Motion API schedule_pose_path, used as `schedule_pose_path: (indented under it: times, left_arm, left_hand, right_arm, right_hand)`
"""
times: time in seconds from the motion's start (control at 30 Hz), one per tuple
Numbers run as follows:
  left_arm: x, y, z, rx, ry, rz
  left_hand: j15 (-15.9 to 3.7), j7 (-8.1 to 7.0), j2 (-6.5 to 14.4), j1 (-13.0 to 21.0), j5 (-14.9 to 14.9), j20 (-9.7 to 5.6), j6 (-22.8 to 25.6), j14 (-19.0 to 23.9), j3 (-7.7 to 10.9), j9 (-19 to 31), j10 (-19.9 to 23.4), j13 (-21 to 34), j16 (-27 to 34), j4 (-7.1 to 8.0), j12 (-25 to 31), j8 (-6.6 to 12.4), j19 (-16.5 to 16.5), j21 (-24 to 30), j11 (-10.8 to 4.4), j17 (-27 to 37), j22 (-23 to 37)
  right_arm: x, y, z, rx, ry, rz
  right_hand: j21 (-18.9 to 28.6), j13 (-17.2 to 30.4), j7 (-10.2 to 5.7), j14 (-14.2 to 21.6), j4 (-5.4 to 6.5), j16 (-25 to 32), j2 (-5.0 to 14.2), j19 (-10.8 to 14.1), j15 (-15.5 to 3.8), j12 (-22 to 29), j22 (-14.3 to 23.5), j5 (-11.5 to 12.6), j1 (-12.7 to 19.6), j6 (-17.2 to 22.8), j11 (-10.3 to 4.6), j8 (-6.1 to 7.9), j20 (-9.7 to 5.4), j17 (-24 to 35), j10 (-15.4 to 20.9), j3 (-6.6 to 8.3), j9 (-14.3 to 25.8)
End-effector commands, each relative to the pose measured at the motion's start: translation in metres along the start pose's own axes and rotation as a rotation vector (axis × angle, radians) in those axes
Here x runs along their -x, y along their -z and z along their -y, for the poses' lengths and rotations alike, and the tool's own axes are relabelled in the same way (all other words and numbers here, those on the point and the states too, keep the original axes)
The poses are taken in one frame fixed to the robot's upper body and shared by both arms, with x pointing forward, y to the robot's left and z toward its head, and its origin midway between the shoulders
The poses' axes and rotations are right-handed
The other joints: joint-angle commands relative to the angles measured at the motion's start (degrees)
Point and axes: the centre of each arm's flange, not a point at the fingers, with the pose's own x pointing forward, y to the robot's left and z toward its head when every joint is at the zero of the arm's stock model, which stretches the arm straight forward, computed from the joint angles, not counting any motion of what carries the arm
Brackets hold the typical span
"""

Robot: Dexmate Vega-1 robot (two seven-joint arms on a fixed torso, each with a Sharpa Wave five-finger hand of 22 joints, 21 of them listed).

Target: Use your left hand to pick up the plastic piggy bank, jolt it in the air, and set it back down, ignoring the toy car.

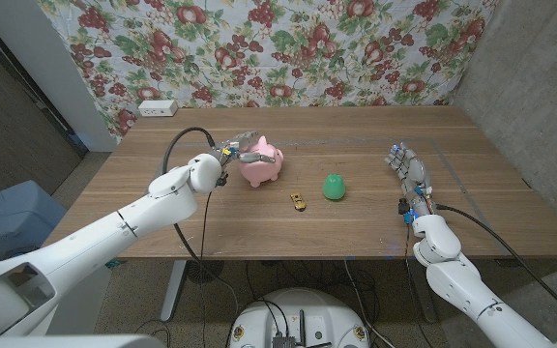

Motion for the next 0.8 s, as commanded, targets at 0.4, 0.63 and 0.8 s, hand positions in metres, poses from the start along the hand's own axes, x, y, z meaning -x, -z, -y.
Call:
schedule_pose_path:
  times: [0.4, 0.63, 0.8]
  left_arm:
    - [-0.016, 0.006, 0.007, 0.034, 0.080, -0.046]
    - [-0.020, 0.007, 0.007, 0.067, 0.102, -0.043]
    - [-0.021, 0.008, 0.008, 0.098, 0.103, -0.042]
  left_hand:
    - [-2.01, 1.52, 3.74, 8.91, -2.57, -0.27, -3.62, 11.39, 2.11, 0.22, -0.52, 0.05, 1.61, -0.22, 1.82, 3.10, 9.21, 1.81, -1.44, -0.01, 0.07]
    - [-5.84, 4.16, 7.61, 19.00, -2.85, -2.01, 4.75, 24.30, 4.86, 0.02, 10.56, -0.11, 1.83, -0.27, 3.15, 6.24, 18.09, 3.01, -3.65, -0.14, 0.16]
    - [-9.95, 4.50, 10.12, 25.18, -2.25, -4.18, 11.23, 33.95, 5.51, 0.10, 18.38, -0.06, 2.48, -0.45, 3.82, 7.89, 26.74, 5.03, -5.47, 0.00, 0.28]
  right_arm:
    - [0.000, -0.001, 0.001, 0.010, 0.011, 0.004]
    - [0.000, -0.002, 0.002, 0.016, 0.017, 0.001]
    - [0.001, -0.002, 0.002, 0.017, 0.018, 0.000]
  right_hand:
    - [-0.48, 0.11, -0.17, 0.56, 0.19, 0.44, -0.14, 0.48, 0.50, -0.26, 0.26, 0.51, 0.02, 0.60, 0.27, -0.18, 0.26, -0.14, 0.58, -0.24, 0.24]
    - [-0.66, 0.12, -0.06, 0.68, 0.23, 0.49, -0.09, 0.62, 0.50, -0.33, 0.27, 0.50, -0.07, 0.70, 0.42, -0.16, 0.25, -0.21, 0.63, -0.23, 0.24]
    - [-0.77, 0.13, -0.10, 0.75, 0.24, 0.52, -0.07, 0.75, 0.55, -0.36, 0.28, 0.50, -0.11, 0.71, 0.40, -0.17, 0.32, -0.27, 0.71, -0.23, 0.24]
